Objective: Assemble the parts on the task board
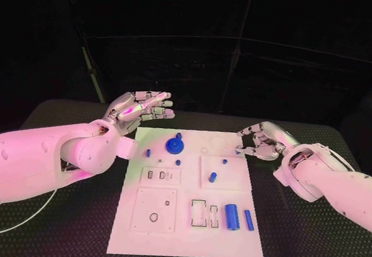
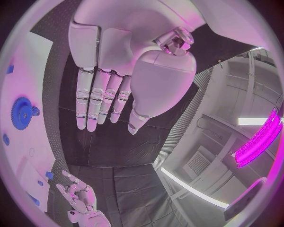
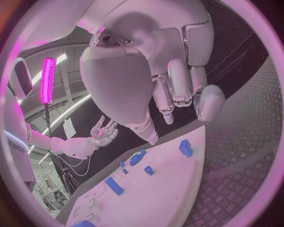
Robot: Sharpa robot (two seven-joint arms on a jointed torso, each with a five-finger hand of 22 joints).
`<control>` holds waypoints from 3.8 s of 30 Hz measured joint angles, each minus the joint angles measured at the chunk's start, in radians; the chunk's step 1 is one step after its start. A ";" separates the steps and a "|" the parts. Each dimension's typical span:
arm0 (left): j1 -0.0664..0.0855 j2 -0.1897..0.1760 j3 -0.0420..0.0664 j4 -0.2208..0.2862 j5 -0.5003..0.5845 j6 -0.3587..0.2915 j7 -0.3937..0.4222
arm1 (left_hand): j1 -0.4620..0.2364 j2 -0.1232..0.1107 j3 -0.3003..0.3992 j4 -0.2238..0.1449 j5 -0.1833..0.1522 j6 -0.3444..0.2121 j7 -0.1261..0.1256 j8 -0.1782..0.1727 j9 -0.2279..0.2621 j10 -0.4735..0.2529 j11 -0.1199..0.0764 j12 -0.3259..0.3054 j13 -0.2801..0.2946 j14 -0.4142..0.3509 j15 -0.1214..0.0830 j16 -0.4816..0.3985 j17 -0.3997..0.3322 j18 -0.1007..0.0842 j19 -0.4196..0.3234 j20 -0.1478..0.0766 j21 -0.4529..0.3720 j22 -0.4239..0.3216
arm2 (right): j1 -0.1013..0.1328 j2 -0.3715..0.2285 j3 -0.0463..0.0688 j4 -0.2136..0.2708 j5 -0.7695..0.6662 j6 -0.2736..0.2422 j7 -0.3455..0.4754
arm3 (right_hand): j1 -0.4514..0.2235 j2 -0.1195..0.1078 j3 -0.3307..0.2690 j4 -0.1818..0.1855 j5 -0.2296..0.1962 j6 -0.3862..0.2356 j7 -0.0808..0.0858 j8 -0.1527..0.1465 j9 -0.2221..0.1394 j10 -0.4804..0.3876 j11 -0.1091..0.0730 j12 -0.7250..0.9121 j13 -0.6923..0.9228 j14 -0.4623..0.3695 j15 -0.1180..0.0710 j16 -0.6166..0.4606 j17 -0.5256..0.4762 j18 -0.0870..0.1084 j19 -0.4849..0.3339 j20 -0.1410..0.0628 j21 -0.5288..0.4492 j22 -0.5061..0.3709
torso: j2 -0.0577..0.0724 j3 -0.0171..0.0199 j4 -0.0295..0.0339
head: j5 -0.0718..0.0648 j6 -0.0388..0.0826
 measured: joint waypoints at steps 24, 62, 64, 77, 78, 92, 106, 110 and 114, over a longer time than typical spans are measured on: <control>-0.007 0.013 -0.001 -0.026 0.000 0.007 0.000 | 0.000 0.000 0.000 0.000 0.000 0.000 0.000 0.000 0.000 0.000 0.000 0.000 0.000 0.000 0.000 0.000 -0.001 0.000 0.000 0.000 0.000 -0.001 | -0.003 0.047 0.000 -0.148 0.022 0.087 0.095 | 0.021 0.021 -0.034 -0.015 -0.004 0.008 0.000 0.012 0.005 0.000 0.000 -0.003 0.000 0.000 0.000 0.000 0.000 0.000 0.000 0.000 0.000 0.002 | 0.001 -0.0016 0.0019 | -0.014 -0.021; -0.007 0.017 -0.001 -0.035 0.000 0.009 0.000 | 0.004 0.004 0.000 0.000 0.000 0.000 0.000 0.000 0.000 0.000 0.000 0.000 0.000 0.000 0.000 0.000 -0.001 0.000 0.000 0.000 0.000 -0.001 | -0.009 0.087 -0.001 -0.201 0.017 0.139 0.079 | 0.056 0.083 -0.045 -0.036 0.000 0.092 -0.005 0.043 0.007 0.015 -0.007 0.017 0.001 0.000 0.000 0.000 0.000 0.000 0.011 -0.003 0.004 0.026 | 0.000 0.0007 0.0018 | -0.006 -0.031; -0.007 0.017 -0.001 -0.035 0.000 0.009 0.000 | 0.004 0.004 0.000 0.000 0.000 0.000 0.000 0.000 0.000 0.000 0.000 0.000 0.000 0.000 0.000 0.000 -0.001 0.000 0.000 0.000 0.000 -0.001 | -0.009 0.089 -0.001 -0.202 0.017 0.140 0.078 | 0.056 0.083 -0.045 -0.036 0.000 0.094 -0.007 0.043 0.007 0.015 -0.007 0.017 0.001 0.000 0.000 0.000 0.000 0.000 0.011 -0.003 0.004 0.026 | 0.000 0.0009 0.0018 | -0.006 -0.032; -0.007 0.018 -0.001 -0.036 0.000 0.010 0.000 | 0.004 0.004 0.003 -0.003 0.000 0.000 0.000 0.000 0.000 0.000 0.000 0.000 0.000 0.000 0.000 0.000 -0.001 0.000 0.000 0.000 0.000 -0.002 | -0.009 0.100 0.000 -0.213 0.015 0.146 0.075 | 0.060 0.087 -0.040 -0.041 0.000 0.111 -0.011 0.051 0.007 0.018 -0.011 0.017 0.001 0.000 -0.008 0.000 0.000 0.000 0.011 -0.003 0.008 0.028 | 0.000 0.0015 0.0018 | -0.005 -0.036; -0.007 0.018 -0.001 -0.036 0.000 0.010 0.000 | 0.004 0.004 0.003 -0.003 0.000 0.000 0.000 0.000 0.000 0.000 0.000 0.000 0.000 0.000 0.000 0.000 -0.001 0.000 0.000 0.000 0.000 -0.002 | -0.009 0.101 0.000 -0.213 0.015 0.147 0.075 | 0.060 0.087 -0.040 -0.041 0.000 0.111 -0.011 0.051 0.007 0.018 -0.011 0.017 0.001 0.000 -0.008 0.000 0.000 0.000 0.011 -0.003 0.008 0.028 | 0.000 0.0015 0.0018 | -0.005 -0.036; -0.007 0.017 -0.001 -0.036 0.000 0.010 0.000 | 0.004 0.004 0.003 -0.003 0.000 0.000 0.000 0.000 0.000 0.000 0.000 0.000 0.000 0.000 0.000 0.000 -0.001 0.000 0.000 0.000 0.000 -0.001 | -0.010 0.108 0.000 -0.217 0.011 0.150 0.067 | 0.055 0.092 -0.035 -0.046 0.000 0.145 -0.021 0.058 0.007 0.026 -0.018 0.021 0.001 0.004 -0.011 0.000 0.000 0.000 0.019 -0.011 0.012 0.036 | 0.000 0.0025 0.0018 | -0.005 -0.040; -0.007 0.017 -0.001 -0.036 0.000 0.011 0.000 | 0.004 0.004 0.003 -0.003 0.000 0.000 0.000 0.000 0.000 0.000 0.000 0.000 0.000 0.000 0.000 0.000 -0.001 0.000 0.000 0.000 0.000 -0.001 | -0.011 0.113 0.000 -0.217 0.005 0.143 0.059 | 0.056 0.113 -0.024 -0.057 0.005 0.183 -0.035 0.069 0.005 0.033 -0.025 0.025 0.001 0.000 -0.022 0.004 0.000 0.000 0.026 -0.018 0.016 0.044 | 0.000 0.0033 0.0018 | -0.005 -0.042; -0.007 0.017 -0.001 -0.036 0.000 0.011 0.000 | 0.004 0.004 0.003 -0.003 0.000 0.000 0.000 0.000 0.000 0.000 0.000 0.000 0.000 0.000 0.000 0.000 -0.001 0.000 0.000 0.000 0.000 -0.001 | -0.012 0.113 0.000 -0.215 0.003 0.134 0.056 | 0.058 0.122 -0.018 -0.059 0.004 0.187 -0.039 0.069 0.004 0.036 -0.029 0.025 0.001 0.004 -0.025 0.003 0.000 0.000 0.028 -0.020 0.016 0.045 | -0.001 0.0035 0.0018 | -0.006 -0.042; -0.007 0.017 -0.001 -0.036 0.000 0.011 0.000 | 0.004 0.004 0.003 -0.003 0.000 0.000 0.000 0.000 0.000 0.000 0.000 0.000 0.000 0.000 0.000 0.000 0.000 0.000 0.000 0.000 0.000 -0.001 | -0.013 0.103 -0.001 -0.192 0.002 0.116 0.053 | 0.058 0.132 -0.004 -0.065 0.004 0.187 -0.039 0.067 0.003 0.032 -0.032 0.025 0.003 0.000 -0.029 0.003 0.000 0.000 0.029 -0.021 0.016 0.048 | -0.001 0.0037 0.0018 | -0.006 -0.042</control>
